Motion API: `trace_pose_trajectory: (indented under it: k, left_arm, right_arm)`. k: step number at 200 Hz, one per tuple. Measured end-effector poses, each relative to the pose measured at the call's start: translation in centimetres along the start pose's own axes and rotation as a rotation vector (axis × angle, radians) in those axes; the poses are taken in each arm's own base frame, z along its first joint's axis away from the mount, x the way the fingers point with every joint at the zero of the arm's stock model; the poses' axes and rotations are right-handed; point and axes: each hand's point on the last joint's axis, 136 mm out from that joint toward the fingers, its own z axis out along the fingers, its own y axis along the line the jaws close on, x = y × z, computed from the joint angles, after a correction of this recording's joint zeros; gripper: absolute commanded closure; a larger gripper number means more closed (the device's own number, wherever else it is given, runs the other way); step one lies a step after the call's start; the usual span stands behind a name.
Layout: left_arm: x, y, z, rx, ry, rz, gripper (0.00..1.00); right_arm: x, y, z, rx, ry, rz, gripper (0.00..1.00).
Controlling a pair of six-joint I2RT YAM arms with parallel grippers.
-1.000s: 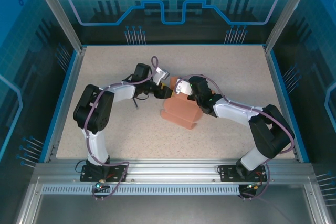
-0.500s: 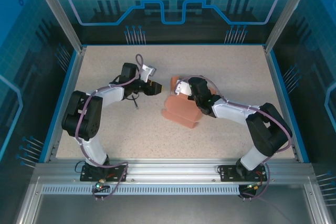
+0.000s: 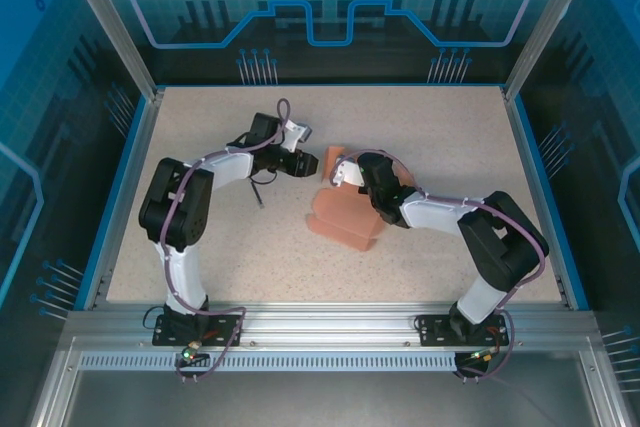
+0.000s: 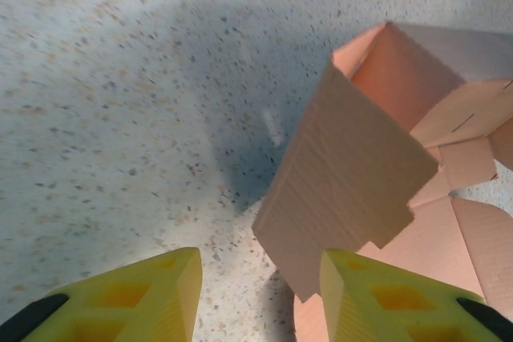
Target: Fold the paper box
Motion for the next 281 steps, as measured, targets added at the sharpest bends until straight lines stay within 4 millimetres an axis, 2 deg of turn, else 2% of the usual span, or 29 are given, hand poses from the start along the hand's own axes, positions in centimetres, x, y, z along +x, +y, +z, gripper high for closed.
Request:
trace_pose_trajectory:
  k: [30, 71, 114, 162, 203, 238, 258, 281]
  left_arm:
    - [0.8, -0.5, 0.6, 0.025, 0.027, 0.006, 0.54]
    - [0.5, -1.0, 0.5, 0.048, 0.023, 0.02, 0.55]
    - [0.1, -1.0, 0.6, 0.053, 0.018, 0.034, 0.57]
    - [-0.1, -1.0, 0.9, 0.059, 0.019, 0.037, 0.61]
    - [-0.2, -0.8, 0.9, 0.058, 0.022, 0.035, 0.58]
    - [0.2, -0.2, 0.2, 0.052, 0.016, 0.029, 0.5]
    - [0.8, 0.1, -0.7, 0.042, 0.013, 0.013, 0.48]
    - [0.7, 0.3, -1.7, 0.033, -0.007, 0.004, 0.49]
  right_arm:
    - [-0.1, -0.1, 0.0, 0.004, -0.004, 0.002, 0.98]
    - [-0.3, -0.4, -0.2, 0.006, -0.013, 0.006, 0.98]
    - [-0.8, -1.8, -1.1, 0.034, -0.041, 0.025, 0.98]
    - [-1.0, -1.5, -1.3, 0.031, -0.046, 0.013, 0.98]
    - [-1.0, -1.5, -1.3, 0.031, -0.047, 0.012, 0.98]
    - [-1.0, -1.5, -1.3, 0.03, -0.046, 0.013, 0.98]
    - [-1.0, -1.5, -1.3, 0.03, -0.046, 0.012, 0.98]
    - [-1.0, -1.4, -1.3, 0.029, -0.046, 0.012, 0.99]
